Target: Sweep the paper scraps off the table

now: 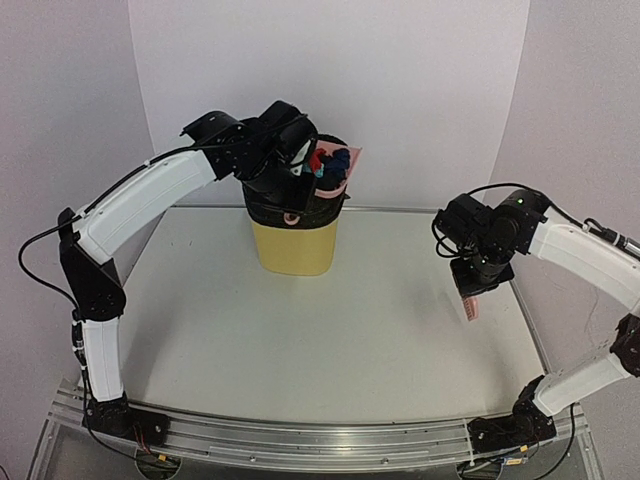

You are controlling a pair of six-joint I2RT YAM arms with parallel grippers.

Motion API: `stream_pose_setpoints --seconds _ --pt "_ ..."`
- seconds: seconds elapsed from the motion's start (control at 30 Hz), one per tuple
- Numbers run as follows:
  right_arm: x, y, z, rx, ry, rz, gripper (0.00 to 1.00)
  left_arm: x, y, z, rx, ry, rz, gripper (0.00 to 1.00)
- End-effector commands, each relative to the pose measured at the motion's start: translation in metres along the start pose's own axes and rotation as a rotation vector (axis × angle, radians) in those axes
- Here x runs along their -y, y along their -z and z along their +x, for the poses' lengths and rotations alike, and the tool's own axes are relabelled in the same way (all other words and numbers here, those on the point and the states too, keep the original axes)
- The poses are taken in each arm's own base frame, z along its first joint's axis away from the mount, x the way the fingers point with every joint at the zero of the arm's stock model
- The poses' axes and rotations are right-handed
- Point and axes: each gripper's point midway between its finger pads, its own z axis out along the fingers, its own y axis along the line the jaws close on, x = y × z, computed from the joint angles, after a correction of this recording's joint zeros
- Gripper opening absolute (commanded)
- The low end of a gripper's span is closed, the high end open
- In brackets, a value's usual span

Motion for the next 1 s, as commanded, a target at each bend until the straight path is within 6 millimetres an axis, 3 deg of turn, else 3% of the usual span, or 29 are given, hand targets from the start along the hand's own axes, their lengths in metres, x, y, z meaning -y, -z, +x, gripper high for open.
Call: stream_pose_setpoints --seconds 0.0,0.23,0.53,0.63,0.8,0.97 --pt "-0.001 -0.002 -0.002 0.003 -0.008 0.001 0.00 -0.017 0.060 -0.045 0.187 0.013 -0.008 0.00" --pt "-0.002 0.000 -0.005 0.007 -0.016 -0.006 0.00 -0.065 0.066 -0.067 0.247 0.066 -0.105 0.00" --pt "0.000 0.004 -0.003 0.015 -0.027 -0.023 0.00 -0.087 0.087 -0.105 0.390 0.034 -0.169 0.00" --pt "0.001 0.005 0.000 0.016 -0.031 -0.028 0.00 -0.102 0.093 -0.115 0.431 0.013 -0.246 0.00" --pt "0.000 0.005 0.003 0.010 -0.024 -0.039 0.00 -0.126 0.090 -0.126 0.454 -0.032 -0.372 0.00" --pt "-0.003 0.004 0.006 -0.003 -0.013 -0.052 0.00 -0.138 0.077 -0.137 0.458 -0.080 -0.437 0.00"
